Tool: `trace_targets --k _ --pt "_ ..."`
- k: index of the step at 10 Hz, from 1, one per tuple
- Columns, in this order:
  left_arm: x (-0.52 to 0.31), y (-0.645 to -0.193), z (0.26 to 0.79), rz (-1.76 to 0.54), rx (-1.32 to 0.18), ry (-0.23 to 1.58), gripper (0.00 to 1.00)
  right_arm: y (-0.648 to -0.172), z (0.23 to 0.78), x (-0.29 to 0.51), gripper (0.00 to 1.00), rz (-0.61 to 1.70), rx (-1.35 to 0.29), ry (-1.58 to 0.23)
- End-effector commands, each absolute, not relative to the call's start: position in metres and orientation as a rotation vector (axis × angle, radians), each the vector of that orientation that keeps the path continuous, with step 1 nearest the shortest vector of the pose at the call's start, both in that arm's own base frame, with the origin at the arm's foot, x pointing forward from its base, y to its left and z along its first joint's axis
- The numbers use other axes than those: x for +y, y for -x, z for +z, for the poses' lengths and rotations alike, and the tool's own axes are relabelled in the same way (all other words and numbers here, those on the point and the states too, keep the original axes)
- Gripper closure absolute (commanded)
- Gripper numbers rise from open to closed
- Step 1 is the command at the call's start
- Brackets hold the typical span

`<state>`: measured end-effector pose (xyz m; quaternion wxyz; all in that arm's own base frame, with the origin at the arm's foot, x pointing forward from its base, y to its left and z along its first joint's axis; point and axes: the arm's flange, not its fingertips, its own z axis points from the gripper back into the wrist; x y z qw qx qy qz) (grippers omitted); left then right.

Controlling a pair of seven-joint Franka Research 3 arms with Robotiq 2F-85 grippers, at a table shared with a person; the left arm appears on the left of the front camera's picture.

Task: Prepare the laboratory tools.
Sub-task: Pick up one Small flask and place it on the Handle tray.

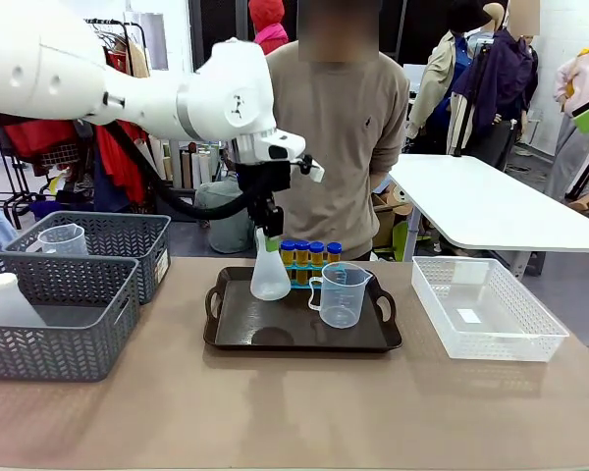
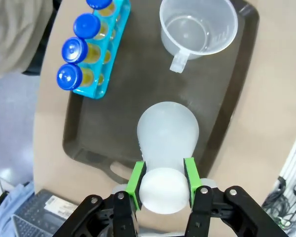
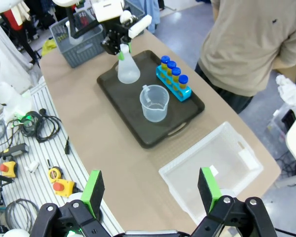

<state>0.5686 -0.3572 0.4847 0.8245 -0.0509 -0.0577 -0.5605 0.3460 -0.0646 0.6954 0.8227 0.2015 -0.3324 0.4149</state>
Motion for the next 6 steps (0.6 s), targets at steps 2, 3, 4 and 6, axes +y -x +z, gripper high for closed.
trace_targets --k 2,3,4,6 --pt "-0.357 -0.583 0.47 -1.233 -0.085 0.048 1.0 -0.347 0.697 -0.064 0.0 0.903 -0.731 -0.455" --pt "-0.357 -0.585 0.462 -1.237 -0.086 0.035 1.0 -0.347 0.697 -0.064 0.0 0.903 -0.731 -0.455" --pt "-0.357 -0.584 0.454 -1.251 -0.095 0.057 1.0 -0.347 0.697 -0.064 0.0 0.903 -0.731 -0.455" --pt "-0.358 -0.588 0.441 -1.256 -0.078 0.085 1.0 -0.347 0.697 -0.064 0.0 0.903 -0.731 -0.455"
